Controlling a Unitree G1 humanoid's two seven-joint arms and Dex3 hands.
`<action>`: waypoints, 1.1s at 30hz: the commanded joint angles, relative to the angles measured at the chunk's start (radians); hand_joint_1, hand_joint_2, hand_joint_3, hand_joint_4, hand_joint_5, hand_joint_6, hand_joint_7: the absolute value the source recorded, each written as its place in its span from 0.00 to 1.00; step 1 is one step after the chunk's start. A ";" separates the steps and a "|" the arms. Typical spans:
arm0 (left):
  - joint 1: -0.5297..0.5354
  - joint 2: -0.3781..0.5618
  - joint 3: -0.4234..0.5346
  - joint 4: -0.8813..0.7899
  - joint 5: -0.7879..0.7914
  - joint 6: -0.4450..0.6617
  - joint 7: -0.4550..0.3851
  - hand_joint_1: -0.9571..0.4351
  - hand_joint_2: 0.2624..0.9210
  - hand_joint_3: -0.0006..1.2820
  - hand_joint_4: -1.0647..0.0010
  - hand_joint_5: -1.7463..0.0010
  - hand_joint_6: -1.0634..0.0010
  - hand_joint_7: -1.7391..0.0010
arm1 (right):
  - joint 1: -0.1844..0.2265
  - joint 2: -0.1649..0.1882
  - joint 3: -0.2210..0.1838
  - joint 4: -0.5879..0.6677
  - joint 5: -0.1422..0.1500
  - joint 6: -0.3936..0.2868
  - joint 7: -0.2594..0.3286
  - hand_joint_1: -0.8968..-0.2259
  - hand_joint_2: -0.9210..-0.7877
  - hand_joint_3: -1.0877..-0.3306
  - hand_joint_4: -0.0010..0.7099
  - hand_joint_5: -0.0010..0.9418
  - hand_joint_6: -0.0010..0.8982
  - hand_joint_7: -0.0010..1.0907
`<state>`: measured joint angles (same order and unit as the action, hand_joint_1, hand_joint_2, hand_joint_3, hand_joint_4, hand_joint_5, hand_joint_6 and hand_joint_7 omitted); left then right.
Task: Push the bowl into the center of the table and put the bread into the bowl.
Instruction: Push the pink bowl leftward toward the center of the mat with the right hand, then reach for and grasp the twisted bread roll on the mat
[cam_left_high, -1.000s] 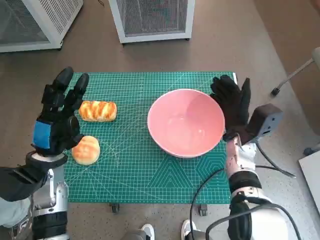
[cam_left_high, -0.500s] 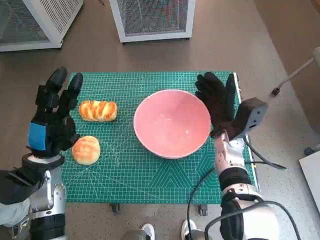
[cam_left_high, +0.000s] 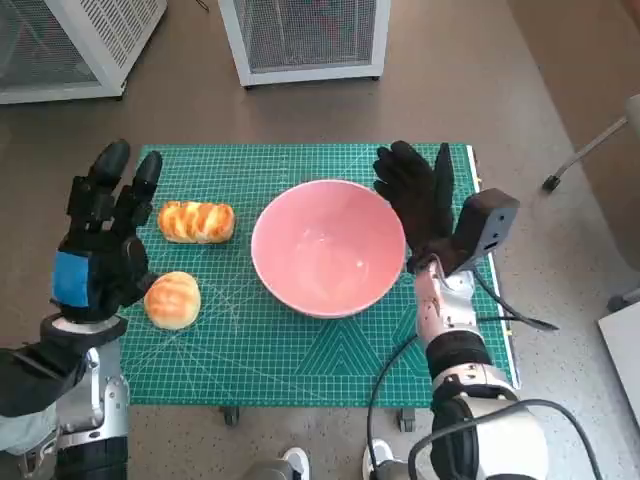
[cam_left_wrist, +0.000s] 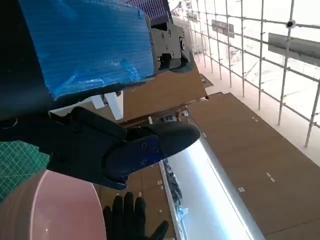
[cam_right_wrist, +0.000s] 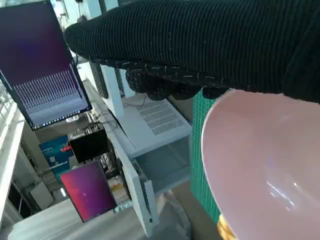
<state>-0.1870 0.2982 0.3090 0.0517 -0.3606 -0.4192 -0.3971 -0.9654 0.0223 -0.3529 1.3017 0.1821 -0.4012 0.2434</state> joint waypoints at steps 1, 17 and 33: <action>0.019 -0.001 0.001 -0.032 0.001 0.013 0.011 0.19 1.00 0.49 0.78 0.99 1.00 0.71 | 0.002 -0.017 -0.003 0.014 -0.004 0.020 -0.008 0.37 0.00 0.30 0.24 0.01 0.17 0.20; -0.016 0.016 0.016 0.001 0.013 0.021 0.028 0.21 1.00 0.48 0.78 0.99 1.00 0.71 | 0.036 -0.122 -0.006 -0.125 0.039 -0.289 0.145 0.36 0.00 0.25 0.25 0.00 0.14 0.20; -0.110 0.126 0.036 0.020 0.215 0.028 0.130 0.20 1.00 0.42 0.75 0.98 0.99 0.68 | 0.180 -0.152 0.052 -0.419 0.149 -0.405 0.409 0.33 0.00 0.29 0.24 0.00 0.13 0.21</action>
<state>-0.2638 0.3737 0.3349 0.0934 -0.2173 -0.3981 -0.3046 -0.8299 -0.1183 -0.3139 0.9183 0.3136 -0.8081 0.6138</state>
